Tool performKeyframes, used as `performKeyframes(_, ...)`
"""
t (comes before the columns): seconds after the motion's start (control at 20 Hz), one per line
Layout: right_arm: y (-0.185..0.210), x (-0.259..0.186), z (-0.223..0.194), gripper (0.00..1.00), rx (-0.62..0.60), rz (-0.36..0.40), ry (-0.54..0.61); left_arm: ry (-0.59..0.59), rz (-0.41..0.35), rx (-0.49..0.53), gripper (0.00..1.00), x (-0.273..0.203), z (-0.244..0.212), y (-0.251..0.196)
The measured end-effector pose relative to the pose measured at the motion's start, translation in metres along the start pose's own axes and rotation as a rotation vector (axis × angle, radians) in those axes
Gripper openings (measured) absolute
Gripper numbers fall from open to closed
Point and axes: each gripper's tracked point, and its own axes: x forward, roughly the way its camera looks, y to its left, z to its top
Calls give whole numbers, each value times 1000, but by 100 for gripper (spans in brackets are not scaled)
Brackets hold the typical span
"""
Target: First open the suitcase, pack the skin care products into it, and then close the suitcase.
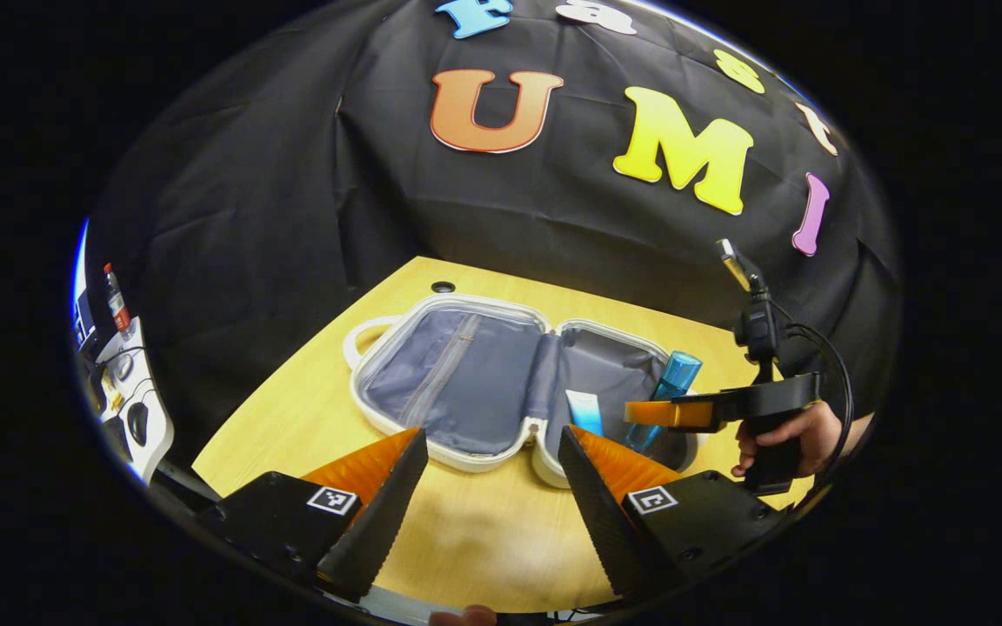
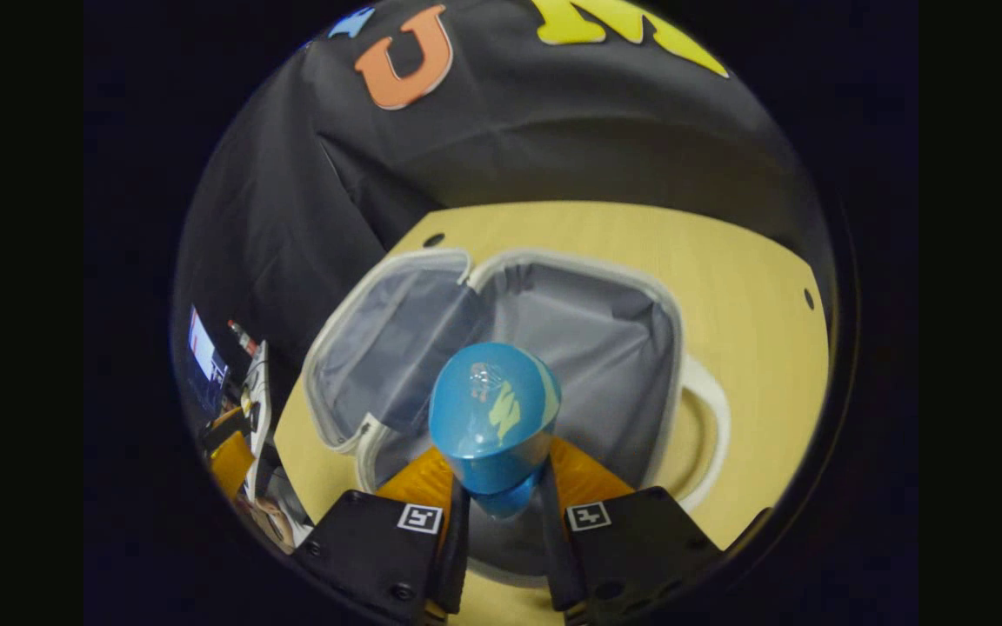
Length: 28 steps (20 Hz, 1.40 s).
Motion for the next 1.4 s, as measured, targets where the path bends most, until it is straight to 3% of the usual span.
performKeyframes(0.25, -11, 20, -3, 35, 94, -51, 29, -5, 21, -36, 97, -3, -2, 23)
performKeyframes(0.65, -31, 46, 1, 37, 229, -178, 85, -14, -21, -69, 97, 6, 5, 15)
performKeyframes(1.0, -30, 50, 3, 41, 176, -239, 83, -44, -35, -63, 97, 1, 15, 11)
performKeyframes(1.35, -30, 31, 0, 50, 163, -247, 64, -62, -40, -97, 97, -6, 25, 21)
performKeyframes(1.4, -27, 23, 3, 48, 155, -239, 45, -70, -45, -94, 97, -6, 27, 21)
